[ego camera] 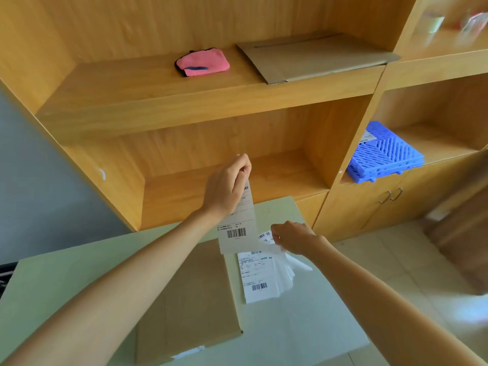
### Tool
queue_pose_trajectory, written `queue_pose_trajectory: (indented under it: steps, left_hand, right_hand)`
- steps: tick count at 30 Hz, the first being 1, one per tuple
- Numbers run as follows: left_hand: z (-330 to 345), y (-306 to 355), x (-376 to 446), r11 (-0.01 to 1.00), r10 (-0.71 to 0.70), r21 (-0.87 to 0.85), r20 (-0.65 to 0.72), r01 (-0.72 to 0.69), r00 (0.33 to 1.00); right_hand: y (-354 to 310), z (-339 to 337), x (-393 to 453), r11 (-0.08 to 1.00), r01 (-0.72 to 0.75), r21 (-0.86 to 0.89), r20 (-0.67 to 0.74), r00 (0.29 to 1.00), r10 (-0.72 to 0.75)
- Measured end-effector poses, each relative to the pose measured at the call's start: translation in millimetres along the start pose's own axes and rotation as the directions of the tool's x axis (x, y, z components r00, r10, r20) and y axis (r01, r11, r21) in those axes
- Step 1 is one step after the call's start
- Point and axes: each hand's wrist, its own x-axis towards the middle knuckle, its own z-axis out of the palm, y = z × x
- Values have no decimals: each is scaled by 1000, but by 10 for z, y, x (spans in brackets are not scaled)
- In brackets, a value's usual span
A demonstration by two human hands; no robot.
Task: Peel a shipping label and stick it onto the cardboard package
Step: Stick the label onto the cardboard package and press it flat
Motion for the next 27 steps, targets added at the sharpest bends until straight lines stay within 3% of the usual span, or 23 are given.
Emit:
queue_pose_trajectory:
  steps: [9, 18, 20, 22, 25, 27]
  left_hand:
    - [188, -120, -252, 994, -107, 24, 47, 106, 993]
    - [98, -286, -418, 989, -147, 46, 98, 143, 984]
    - [51, -307, -432, 989, -149, 41, 114, 145, 982]
    - [-8, -322, -443, 988, -153, 47, 123, 148, 980]
    - [-123, -341, -459, 982, -177, 78, 108, 170, 978]
    - [-218, -353, -466, 981, -178, 97, 83, 170, 981]
  right_hand:
    - [112, 457, 152, 999, -13, 49, 77, 997, 9]
    - [-69, 428, 267, 996, 44, 74, 108, 993, -52]
    - [-128, 364, 321, 994, 37, 104, 41, 998, -42]
    - [-205, 257, 353, 967, 65, 247, -99, 994, -42]
    - [-380, 20, 294, 798, 241, 553, -325, 944, -60]
    - [-523, -150, 238, 663, 396, 635, -455, 886, -94]
